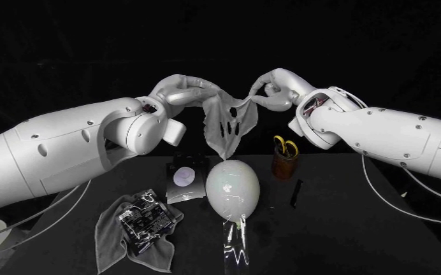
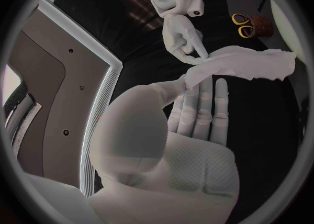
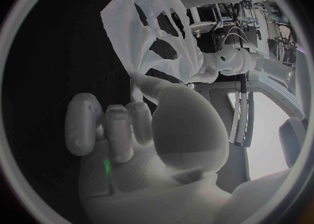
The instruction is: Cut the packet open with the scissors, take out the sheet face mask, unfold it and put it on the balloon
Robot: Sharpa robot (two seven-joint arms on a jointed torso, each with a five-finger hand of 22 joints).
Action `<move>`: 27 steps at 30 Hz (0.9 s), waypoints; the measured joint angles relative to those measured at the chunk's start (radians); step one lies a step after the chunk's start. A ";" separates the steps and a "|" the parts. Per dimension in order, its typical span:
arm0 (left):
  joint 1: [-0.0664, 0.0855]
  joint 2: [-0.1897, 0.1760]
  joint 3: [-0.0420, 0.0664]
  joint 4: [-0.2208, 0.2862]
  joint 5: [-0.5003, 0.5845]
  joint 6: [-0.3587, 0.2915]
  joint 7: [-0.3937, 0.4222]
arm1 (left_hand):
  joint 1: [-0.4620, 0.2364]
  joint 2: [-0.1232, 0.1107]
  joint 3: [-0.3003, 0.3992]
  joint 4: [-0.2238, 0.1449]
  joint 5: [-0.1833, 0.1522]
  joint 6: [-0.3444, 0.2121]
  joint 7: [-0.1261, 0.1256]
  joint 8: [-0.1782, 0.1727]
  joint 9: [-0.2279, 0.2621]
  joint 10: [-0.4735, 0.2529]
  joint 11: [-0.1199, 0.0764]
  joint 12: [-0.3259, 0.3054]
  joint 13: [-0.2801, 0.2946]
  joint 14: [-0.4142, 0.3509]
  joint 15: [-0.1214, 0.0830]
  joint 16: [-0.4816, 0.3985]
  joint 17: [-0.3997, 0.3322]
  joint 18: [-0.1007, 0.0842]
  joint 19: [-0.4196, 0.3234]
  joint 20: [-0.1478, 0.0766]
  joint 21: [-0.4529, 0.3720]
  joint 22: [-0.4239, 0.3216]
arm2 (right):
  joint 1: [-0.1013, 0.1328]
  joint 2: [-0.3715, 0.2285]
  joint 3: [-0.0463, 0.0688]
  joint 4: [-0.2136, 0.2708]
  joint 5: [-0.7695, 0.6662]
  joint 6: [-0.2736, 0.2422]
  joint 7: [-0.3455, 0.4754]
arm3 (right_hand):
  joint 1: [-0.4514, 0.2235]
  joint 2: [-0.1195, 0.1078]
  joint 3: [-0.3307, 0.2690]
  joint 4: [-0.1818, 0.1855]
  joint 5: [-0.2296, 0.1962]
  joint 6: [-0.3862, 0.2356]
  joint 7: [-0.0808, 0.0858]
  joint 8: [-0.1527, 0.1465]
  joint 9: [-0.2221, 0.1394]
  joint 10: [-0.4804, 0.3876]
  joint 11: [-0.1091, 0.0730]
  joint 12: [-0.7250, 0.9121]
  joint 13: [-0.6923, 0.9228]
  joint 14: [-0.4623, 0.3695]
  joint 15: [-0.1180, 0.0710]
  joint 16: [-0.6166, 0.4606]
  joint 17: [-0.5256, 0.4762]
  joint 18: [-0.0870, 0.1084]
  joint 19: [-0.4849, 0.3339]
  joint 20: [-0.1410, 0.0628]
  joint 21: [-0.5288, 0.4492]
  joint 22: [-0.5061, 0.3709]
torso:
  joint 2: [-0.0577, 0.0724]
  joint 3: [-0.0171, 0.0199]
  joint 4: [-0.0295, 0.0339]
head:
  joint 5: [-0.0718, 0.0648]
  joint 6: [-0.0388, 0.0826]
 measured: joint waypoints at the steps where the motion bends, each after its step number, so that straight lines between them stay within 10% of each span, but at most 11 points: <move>1: 0.000 0.000 0.000 0.012 0.006 -0.004 -0.001 | 0.000 0.000 0.000 0.000 0.000 0.000 0.000 0.000 0.000 0.000 0.000 0.000 0.000 0.000 0.000 0.000 0.000 0.006 0.002 -0.001 0.000 0.000 | 0.000 -0.007 0.000 0.003 0.000 0.000 0.003 | 0.000 0.000 0.000 0.000 0.000 0.000 0.000 0.000 0.000 0.000 0.000 0.000 0.000 0.000 0.000 0.000 0.000 0.000 0.000 0.000 0.002 0.000 | -0.001 0.0008 -0.0002 | -0.001 0.000; 27: -0.023 0.078 -0.017 0.181 0.202 -0.163 0.071 | 0.000 0.000 0.004 0.004 -0.003 0.006 -0.005 -0.010 0.000 0.016 -0.009 -0.015 -0.012 0.040 -0.018 0.023 0.007 0.006 0.068 -0.025 0.023 -0.002 | 0.012 -0.123 -0.011 0.046 -0.013 0.001 0.038 | -0.003 -0.003 0.003 -0.003 -0.001 0.003 -0.003 0.002 0.000 0.002 -0.003 -0.003 0.001 0.000 0.000 0.000 0.000 0.000 0.000 0.000 0.009 0.001 | -0.048 0.0250 -0.0167 | -0.033 -0.009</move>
